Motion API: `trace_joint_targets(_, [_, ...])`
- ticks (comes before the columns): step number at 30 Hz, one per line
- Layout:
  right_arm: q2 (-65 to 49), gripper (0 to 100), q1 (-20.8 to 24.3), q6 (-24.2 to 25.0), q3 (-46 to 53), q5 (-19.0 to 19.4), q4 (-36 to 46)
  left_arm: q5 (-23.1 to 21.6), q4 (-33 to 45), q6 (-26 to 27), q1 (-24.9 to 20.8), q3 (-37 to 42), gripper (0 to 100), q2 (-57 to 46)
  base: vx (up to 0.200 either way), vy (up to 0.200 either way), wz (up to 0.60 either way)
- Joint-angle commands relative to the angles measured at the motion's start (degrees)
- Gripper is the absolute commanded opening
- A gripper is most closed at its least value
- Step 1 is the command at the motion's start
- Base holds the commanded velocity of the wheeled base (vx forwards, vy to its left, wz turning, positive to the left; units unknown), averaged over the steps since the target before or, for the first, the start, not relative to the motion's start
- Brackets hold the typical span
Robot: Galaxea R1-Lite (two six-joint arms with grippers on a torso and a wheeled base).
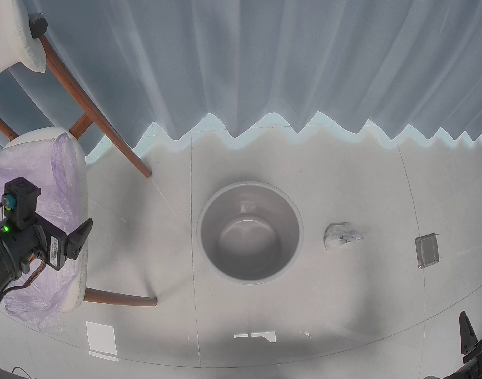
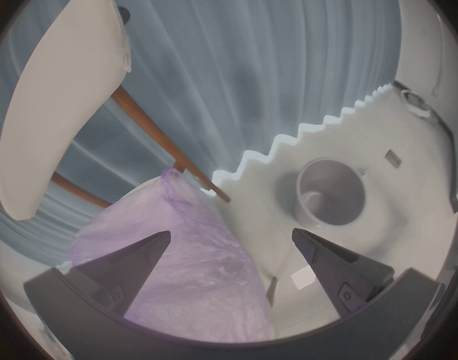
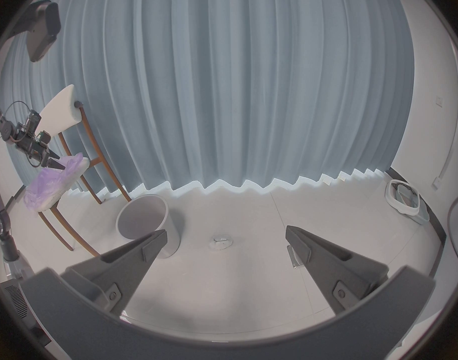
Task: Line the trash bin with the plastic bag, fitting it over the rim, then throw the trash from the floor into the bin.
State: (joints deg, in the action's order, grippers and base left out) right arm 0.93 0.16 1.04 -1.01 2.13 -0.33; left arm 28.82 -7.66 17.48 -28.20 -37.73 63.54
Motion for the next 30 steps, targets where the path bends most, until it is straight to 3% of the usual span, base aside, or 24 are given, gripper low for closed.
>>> trace_joint_targets(1, [-0.93, 100, 0.02, -0.25, 1.01, 0.15, -0.02, 7.04, -0.17, -0.43, -0.46, -0.85, 100, 6.69, 0.000, 0.000, 0.00])
trace_joint_targets(5, [-0.93, 100, 0.02, -0.25, 1.01, 0.15, -0.02, 11.70, -1.48, -2.10, -0.46, -1.12, 100, 10.11, 0.000, 0.000, 0.00])
trace_joint_targets(9, [-0.93, 100, 0.02, -0.25, 1.01, 0.15, -0.02, 13.46, -5.18, -2.10, -0.37, -1.29, 100, 12.84, 0.000, 0.000, 0.00])
trace_joint_targets(17, [-0.93, 100, 0.02, -0.33, 1.01, 0.33, -0.02, 13.72, -8.52, -1.40, 0.51, -1.56, 100, 15.83, 0.000, 0.000, 0.00])
trace_joint_targets(30, [-0.93, 100, 0.02, -0.51, 1.01, 0.50, -0.02, 13.81, -8.52, 2.47, 7.45, -3.14, 100, 16.00, 0.000, 0.000, 0.00])
